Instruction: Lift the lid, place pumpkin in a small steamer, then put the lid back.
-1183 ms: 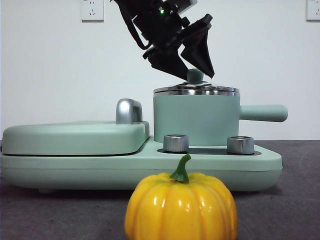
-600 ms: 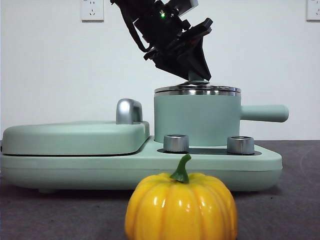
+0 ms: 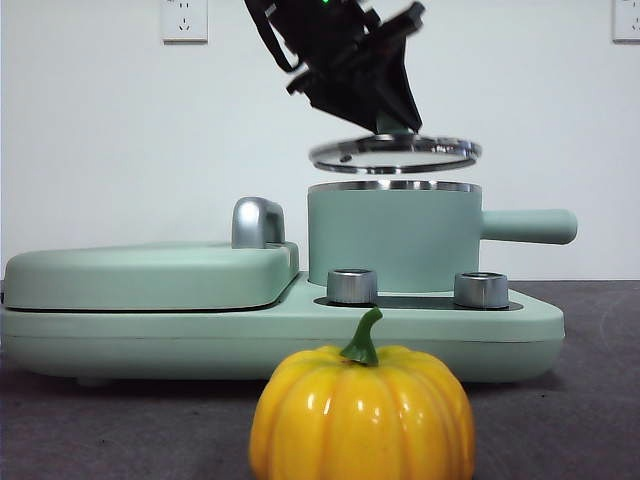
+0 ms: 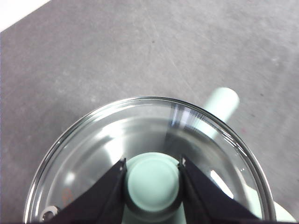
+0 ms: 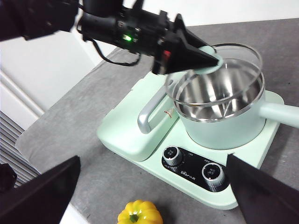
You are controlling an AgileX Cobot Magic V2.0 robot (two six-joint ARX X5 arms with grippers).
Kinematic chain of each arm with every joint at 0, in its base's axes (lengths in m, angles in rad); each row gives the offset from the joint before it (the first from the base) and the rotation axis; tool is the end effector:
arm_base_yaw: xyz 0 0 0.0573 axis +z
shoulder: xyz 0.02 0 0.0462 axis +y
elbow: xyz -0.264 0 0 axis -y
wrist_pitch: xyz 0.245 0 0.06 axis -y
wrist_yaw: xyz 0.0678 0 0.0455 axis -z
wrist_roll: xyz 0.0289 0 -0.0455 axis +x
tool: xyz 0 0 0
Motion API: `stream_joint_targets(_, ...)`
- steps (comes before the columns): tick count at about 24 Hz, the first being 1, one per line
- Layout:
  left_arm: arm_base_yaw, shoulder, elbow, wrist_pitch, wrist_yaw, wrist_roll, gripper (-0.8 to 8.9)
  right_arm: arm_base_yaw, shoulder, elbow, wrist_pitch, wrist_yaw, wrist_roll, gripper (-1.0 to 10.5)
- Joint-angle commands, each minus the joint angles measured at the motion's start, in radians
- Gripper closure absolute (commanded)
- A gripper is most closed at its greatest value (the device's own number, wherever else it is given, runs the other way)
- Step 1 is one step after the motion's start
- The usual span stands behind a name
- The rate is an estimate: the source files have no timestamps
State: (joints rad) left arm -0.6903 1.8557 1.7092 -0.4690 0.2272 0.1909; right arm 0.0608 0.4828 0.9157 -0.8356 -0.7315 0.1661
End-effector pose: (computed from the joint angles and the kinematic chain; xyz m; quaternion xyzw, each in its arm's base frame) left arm 0.3225 -0.2748 0.3250 0.1506 0.2533 -0.4482 0.8440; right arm 0.0643 0.0233 0.3483 0.1406 0.2196 0.3611 0.8953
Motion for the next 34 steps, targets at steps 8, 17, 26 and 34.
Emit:
stream_joint_targets(8,0.071,-0.209,0.052,-0.175,0.004,0.008,7.97,0.161,0.187,0.016,0.005,0.009,0.089,4.5)
stream_joint_targets(17,0.231,-0.293,0.052,-0.317,0.004,0.007,7.97,0.625,0.525,0.024,0.003,0.402,0.145,4.5)
stream_joint_targets(26,0.313,-0.293,0.052,-0.311,0.004,0.008,7.97,0.852,0.783,0.114,-0.017,0.532,0.148,4.5)
stream_joint_targets(34,0.384,-0.293,0.051,-0.307,0.005,0.006,7.97,0.954,0.956,0.153,-0.022,0.606,0.148,3.8)
